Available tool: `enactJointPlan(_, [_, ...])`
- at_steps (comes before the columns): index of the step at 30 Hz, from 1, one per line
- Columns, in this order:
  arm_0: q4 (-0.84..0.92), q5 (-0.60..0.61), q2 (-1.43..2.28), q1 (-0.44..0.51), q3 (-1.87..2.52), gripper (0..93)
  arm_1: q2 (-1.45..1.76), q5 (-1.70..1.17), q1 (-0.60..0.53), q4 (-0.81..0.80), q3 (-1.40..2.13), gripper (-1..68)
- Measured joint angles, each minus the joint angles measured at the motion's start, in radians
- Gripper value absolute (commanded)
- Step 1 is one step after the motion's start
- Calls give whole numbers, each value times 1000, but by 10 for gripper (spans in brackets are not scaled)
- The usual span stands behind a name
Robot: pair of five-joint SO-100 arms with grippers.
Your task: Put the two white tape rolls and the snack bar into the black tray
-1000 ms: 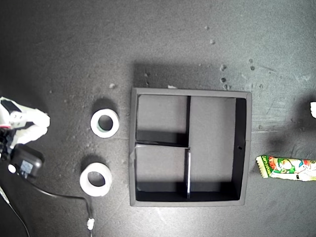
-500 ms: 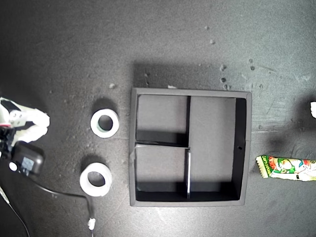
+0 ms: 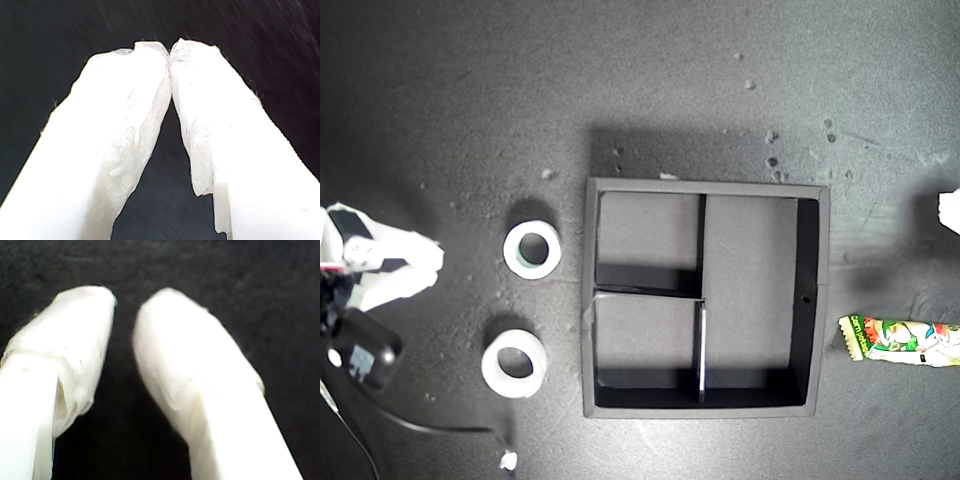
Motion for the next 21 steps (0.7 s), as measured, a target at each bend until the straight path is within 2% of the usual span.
enactJointPlan(3, [-31,25,0,5,0,201,0,-110,-9,-106,0,-2])
enactJointPlan(6, [-77,54,0,5,0,202,0,-258,-95,-227,0,-2])
enactJointPlan(9, [-112,110,0,3,-6,201,0,-373,-150,-282,0,-2])
enactJointPlan(16, [-126,221,0,-35,-117,201,0,-255,-106,-367,0,-2])
enactJointPlan(21, [-146,242,-66,-20,-209,203,0,-149,-64,-377,0,-2])
